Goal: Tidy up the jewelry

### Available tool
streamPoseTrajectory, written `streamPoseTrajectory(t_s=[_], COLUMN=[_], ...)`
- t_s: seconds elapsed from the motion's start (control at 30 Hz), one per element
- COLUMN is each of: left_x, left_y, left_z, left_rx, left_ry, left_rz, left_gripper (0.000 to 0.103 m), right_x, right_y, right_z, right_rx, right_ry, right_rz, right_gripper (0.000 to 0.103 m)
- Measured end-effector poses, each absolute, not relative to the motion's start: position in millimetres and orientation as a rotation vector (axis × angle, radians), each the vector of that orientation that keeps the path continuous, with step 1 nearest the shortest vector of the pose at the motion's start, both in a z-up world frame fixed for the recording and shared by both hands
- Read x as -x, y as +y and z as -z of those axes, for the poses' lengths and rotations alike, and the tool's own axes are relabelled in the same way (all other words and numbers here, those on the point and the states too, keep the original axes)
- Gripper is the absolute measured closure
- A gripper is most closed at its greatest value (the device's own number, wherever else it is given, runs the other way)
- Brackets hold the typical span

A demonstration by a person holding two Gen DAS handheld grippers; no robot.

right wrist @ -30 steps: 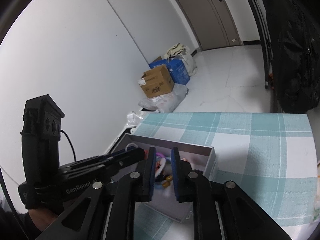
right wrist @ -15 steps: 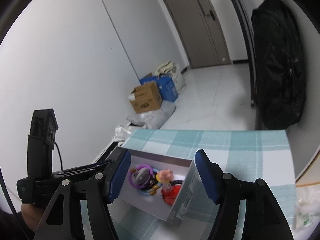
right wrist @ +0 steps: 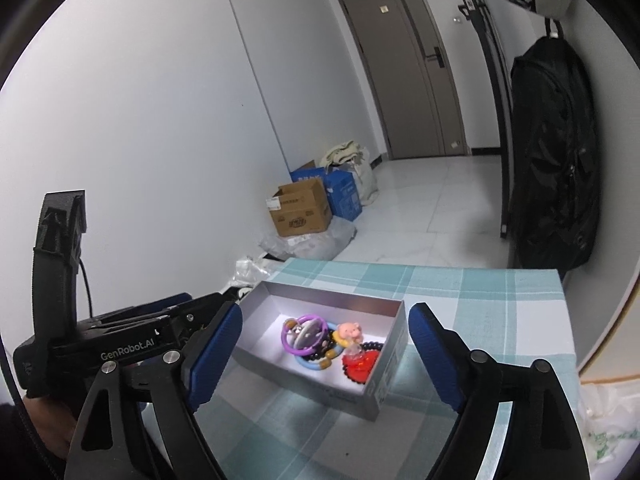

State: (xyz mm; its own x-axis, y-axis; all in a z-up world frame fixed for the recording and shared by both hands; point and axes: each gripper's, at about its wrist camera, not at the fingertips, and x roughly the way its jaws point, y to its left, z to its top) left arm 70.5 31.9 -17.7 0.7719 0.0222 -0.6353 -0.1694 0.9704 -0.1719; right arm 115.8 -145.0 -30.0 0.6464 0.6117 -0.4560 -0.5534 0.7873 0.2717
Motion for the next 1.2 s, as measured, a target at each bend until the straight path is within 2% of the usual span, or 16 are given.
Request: streamPoseTrajectory(t_s=[0.23, 0.4, 1.2], left_x=[-52, -44, -42], left_y=[26, 22, 16], left_z=[10, 7, 6], left_rx=[0.192, 0.17, 0.181], left_ry=[0.619, 0.597, 0.584], left_rz=[-0.12, -0.122, -0.113], left_gripper=[0.04, 0.027, 0.026], right_x=[-95, -86, -82], right_y=[-156, -158, -162], right_z=[22, 20, 24], right_rx=[-0.112, -0.091, -0.092], right_ry=[0.502, 0.473, 0.468], right_rz=[-0.638, -0.637, -0.628], right_gripper=[0.008, 0.003, 0.0])
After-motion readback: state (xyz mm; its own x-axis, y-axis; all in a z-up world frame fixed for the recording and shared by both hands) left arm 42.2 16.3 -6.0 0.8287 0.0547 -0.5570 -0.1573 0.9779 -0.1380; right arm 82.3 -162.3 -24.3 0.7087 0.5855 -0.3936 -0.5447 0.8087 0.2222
